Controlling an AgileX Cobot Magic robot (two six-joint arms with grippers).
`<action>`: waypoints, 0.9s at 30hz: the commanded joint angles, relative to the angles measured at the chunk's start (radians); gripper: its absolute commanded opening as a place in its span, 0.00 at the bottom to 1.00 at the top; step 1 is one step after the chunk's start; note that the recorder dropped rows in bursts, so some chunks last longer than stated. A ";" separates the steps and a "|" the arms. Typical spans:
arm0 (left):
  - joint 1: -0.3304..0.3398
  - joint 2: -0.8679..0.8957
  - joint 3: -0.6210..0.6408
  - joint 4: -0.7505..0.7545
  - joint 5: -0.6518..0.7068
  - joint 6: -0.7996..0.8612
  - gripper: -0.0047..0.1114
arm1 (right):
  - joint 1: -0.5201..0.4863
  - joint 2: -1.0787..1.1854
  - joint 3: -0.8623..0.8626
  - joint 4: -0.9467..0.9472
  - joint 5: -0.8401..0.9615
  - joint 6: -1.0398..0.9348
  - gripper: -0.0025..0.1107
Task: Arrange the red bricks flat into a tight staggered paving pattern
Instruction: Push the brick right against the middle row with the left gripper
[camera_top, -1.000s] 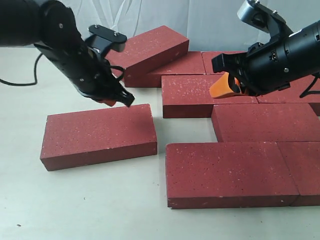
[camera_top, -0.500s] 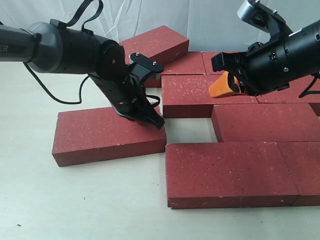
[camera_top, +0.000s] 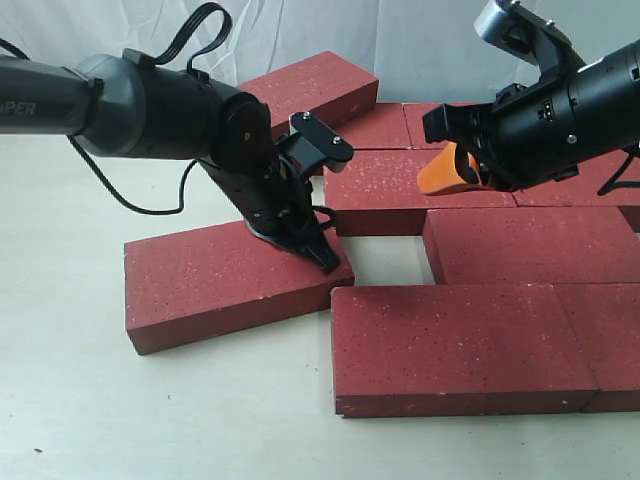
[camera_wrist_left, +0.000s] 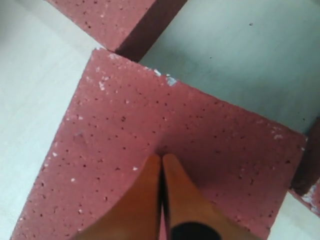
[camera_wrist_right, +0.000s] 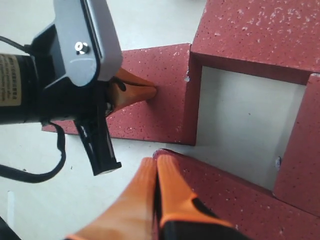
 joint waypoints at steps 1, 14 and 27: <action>-0.014 -0.026 0.009 0.025 0.067 0.008 0.04 | -0.002 0.001 0.002 0.003 0.001 -0.022 0.02; 0.069 -0.194 0.015 0.214 0.302 -0.181 0.04 | -0.002 0.001 0.002 0.003 0.005 -0.024 0.02; 0.164 -0.353 0.280 -0.069 0.319 -0.044 0.04 | -0.002 0.001 0.002 0.003 0.005 -0.024 0.02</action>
